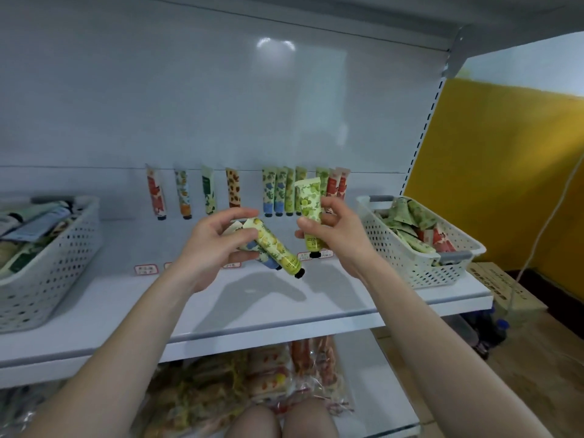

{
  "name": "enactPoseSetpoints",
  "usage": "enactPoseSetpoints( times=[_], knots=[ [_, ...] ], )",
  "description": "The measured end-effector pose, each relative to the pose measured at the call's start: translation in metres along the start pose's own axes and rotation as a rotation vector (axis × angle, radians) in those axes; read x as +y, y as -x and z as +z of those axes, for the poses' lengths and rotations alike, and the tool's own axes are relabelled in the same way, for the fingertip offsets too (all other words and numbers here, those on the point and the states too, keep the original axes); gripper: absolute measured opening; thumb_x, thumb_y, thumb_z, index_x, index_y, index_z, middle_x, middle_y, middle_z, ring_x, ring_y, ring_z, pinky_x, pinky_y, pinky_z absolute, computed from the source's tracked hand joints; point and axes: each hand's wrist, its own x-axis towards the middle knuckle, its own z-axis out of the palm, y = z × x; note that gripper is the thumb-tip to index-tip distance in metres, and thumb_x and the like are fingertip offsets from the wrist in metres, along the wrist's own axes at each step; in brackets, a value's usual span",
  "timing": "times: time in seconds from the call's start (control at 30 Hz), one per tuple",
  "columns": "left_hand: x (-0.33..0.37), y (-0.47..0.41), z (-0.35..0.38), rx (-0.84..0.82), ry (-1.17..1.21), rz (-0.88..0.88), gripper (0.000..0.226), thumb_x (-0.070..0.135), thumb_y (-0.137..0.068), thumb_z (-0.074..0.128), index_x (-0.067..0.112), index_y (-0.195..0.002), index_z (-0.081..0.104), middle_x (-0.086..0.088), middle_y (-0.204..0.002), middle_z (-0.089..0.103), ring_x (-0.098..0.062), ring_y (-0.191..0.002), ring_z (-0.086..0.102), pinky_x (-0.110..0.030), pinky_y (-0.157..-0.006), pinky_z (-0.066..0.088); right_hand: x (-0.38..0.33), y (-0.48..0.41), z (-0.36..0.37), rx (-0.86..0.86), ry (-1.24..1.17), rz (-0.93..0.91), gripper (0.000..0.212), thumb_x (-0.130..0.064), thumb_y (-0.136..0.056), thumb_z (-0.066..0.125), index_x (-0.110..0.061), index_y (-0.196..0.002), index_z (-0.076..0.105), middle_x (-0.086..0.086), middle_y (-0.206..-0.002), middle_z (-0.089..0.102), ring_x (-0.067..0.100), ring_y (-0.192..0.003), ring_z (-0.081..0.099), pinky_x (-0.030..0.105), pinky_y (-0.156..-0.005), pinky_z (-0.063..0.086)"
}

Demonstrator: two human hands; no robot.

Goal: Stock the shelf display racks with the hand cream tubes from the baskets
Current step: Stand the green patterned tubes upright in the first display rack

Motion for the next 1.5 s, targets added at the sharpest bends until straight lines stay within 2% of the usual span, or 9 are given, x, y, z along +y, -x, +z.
enactPoseSetpoints(
  times=[0.23,0.4,0.57,0.67,0.77,1.0,1.2,1.37,1.5],
  knots=[
    [-0.010,0.008,-0.013,-0.009,0.046,-0.024,0.026,0.002,-0.088,0.056,0.025,-0.099,0.064,-0.004,-0.103,0.064,-0.018,-0.085,0.067,-0.026,-0.064,0.059,0.011,0.001,0.013,0.041,-0.048,0.066,0.021,-0.018,-0.091,0.057,-0.016,-0.111,0.051,0.003,-0.080,0.064,0.013,-0.070,0.064,0.033,-0.075,0.054],
    [-0.019,0.007,-0.011,0.008,-0.041,-0.004,0.032,0.004,-0.093,0.050,0.033,-0.096,0.063,-0.003,-0.111,0.058,-0.020,-0.090,0.065,-0.025,-0.057,0.057,0.028,-0.008,0.008,0.117,0.012,0.151,0.005,-0.017,-0.092,0.055,-0.018,-0.096,0.053,0.004,-0.082,0.064,0.019,-0.077,0.064,0.035,-0.072,0.052],
    [-0.025,0.004,-0.004,-0.015,-0.161,0.051,0.036,0.008,-0.093,0.053,0.043,-0.104,0.056,0.006,-0.105,0.059,-0.016,-0.086,0.066,-0.028,-0.060,0.058,0.038,-0.024,-0.012,0.245,0.128,0.119,0.023,-0.019,-0.089,0.060,-0.014,-0.108,0.049,0.007,-0.096,0.065,0.018,-0.084,0.064,0.024,-0.072,0.053],
    [-0.026,-0.002,-0.002,-0.013,-0.214,0.049,0.032,0.011,-0.091,0.055,0.039,-0.108,0.053,0.011,-0.101,0.061,-0.014,-0.085,0.065,-0.028,-0.064,0.057,0.041,-0.046,-0.024,0.344,0.171,0.099,0.021,-0.016,-0.087,0.064,-0.013,-0.104,0.051,0.010,-0.101,0.063,0.025,-0.094,0.063,0.037,-0.081,0.055],
    [-0.027,-0.009,-0.002,0.001,-0.212,0.057,0.025,0.011,-0.090,0.058,0.034,-0.098,0.057,0.009,-0.098,0.063,-0.014,-0.084,0.065,-0.031,-0.065,0.056,0.039,-0.072,-0.030,0.419,0.284,0.047,0.021,-0.020,-0.083,0.067,-0.012,-0.099,0.056,0.012,-0.095,0.065,0.025,-0.086,0.061,0.040,-0.080,0.051],
    [-0.034,-0.028,-0.002,0.117,-0.113,0.047,0.018,0.007,-0.085,0.064,0.024,-0.083,0.064,0.005,-0.078,0.067,-0.015,-0.070,0.065,-0.030,-0.058,0.059,0.046,-0.129,-0.027,0.474,0.503,-0.037,0.010,-0.014,-0.082,0.064,-0.009,-0.082,0.056,0.006,-0.074,0.056,0.019,-0.069,0.050,0.024,-0.053,0.034],
    [-0.034,-0.041,0.005,0.128,-0.078,0.043,0.017,0.007,-0.087,0.060,0.023,-0.082,0.061,0.003,-0.076,0.063,-0.012,-0.062,0.063,-0.030,-0.056,0.058,0.067,-0.146,-0.020,0.476,0.602,-0.070,0.027,-0.013,-0.082,0.063,-0.010,-0.063,0.044,-0.003,-0.052,0.041,0.016,-0.054,0.037,0.026,-0.048,0.024],
    [-0.036,-0.049,0.006,0.125,-0.109,0.031,0.014,0.010,-0.088,0.061,0.021,-0.080,0.059,0.005,-0.074,0.061,-0.005,-0.054,0.063,-0.033,-0.054,0.058,0.076,-0.156,-0.014,0.446,0.681,-0.048,0.029,-0.015,-0.085,0.062,-0.012,-0.062,0.045,-0.010,-0.054,0.038,0.002,-0.050,0.032,0.014,-0.042,0.019],
    [-0.039,-0.052,0.005,0.140,-0.106,0.013,0.013,0.010,-0.087,0.062,0.021,-0.079,0.060,0.008,-0.072,0.061,-0.006,-0.053,0.064,-0.031,-0.051,0.057,0.078,-0.162,-0.014,0.421,0.763,-0.043,0.038,-0.015,-0.086,0.060,-0.014,-0.056,0.038,-0.005,-0.051,0.036,0.005,-0.048,0.029,0.020,-0.043,0.018]
  ],
)
